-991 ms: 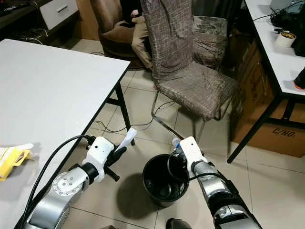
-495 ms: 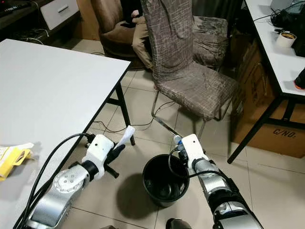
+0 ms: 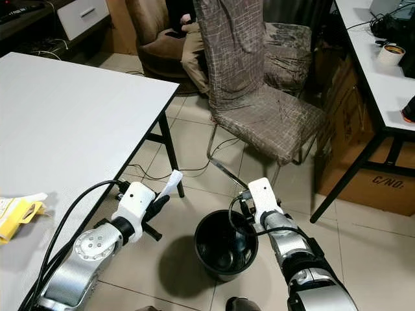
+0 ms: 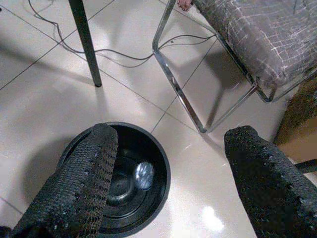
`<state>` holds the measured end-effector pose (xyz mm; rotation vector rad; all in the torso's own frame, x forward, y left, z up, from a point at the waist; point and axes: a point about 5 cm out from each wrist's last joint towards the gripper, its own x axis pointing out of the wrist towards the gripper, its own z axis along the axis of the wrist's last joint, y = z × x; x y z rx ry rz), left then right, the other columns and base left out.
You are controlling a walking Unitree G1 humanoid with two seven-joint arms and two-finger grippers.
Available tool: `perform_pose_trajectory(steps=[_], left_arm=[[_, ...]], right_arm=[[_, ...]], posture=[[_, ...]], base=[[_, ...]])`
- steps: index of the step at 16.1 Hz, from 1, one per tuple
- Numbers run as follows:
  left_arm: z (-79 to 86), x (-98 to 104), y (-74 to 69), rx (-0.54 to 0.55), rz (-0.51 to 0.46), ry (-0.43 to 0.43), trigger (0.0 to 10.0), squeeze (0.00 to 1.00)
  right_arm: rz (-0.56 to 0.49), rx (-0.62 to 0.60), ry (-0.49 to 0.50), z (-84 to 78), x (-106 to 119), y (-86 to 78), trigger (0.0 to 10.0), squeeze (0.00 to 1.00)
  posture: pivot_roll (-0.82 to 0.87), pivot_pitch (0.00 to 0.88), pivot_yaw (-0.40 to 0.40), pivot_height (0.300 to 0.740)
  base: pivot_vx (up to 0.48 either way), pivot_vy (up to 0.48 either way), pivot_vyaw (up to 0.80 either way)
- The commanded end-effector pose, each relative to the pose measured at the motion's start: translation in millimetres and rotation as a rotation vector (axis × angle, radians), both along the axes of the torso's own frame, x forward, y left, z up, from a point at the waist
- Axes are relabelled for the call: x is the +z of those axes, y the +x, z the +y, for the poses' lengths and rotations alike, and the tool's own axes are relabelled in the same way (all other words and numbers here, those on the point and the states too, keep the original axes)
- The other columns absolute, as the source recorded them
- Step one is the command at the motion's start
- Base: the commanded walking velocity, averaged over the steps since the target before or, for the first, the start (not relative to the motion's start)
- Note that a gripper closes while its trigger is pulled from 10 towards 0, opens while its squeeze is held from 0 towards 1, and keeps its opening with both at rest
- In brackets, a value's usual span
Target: Picking trash to rubbish bin
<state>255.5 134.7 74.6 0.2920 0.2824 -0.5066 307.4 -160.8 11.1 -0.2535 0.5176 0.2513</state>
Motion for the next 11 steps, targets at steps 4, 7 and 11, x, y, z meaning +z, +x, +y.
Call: perform_pose_trajectory(steps=[4, 7, 11], left_arm=[[-6.7, -21.8, 1.9, 0.03, 0.093, -0.03, 10.0, 0.0], [-21.7, -48.6, 3.0, -0.037, 0.197, 0.032, 10.0, 0.0], [-34.0, -48.3, 30.4, -0.03, 0.168, 0.061, 10.0, 0.0]], right_arm=[[-0.006, 0.05, 0.054, 3.0, -2.4, -24.7, 10.0, 0.0], [0.024, 0.113, 0.067, 4.4, -4.1, -59.1, 10.0, 0.0], [0.025, 0.17, 0.06, 5.8, 13.6, -83.9, 10.0, 0.0]], posture=[[-0.09, 0.057, 0.003, 0.74], [-0.1, 0.061, 0.002, 0.74], [-0.14, 0.066, 0.026, 0.74]], base=[[0.0, 0.0, 0.0], [0.0, 0.0, -0.76], [0.0, 0.0, -0.8]])
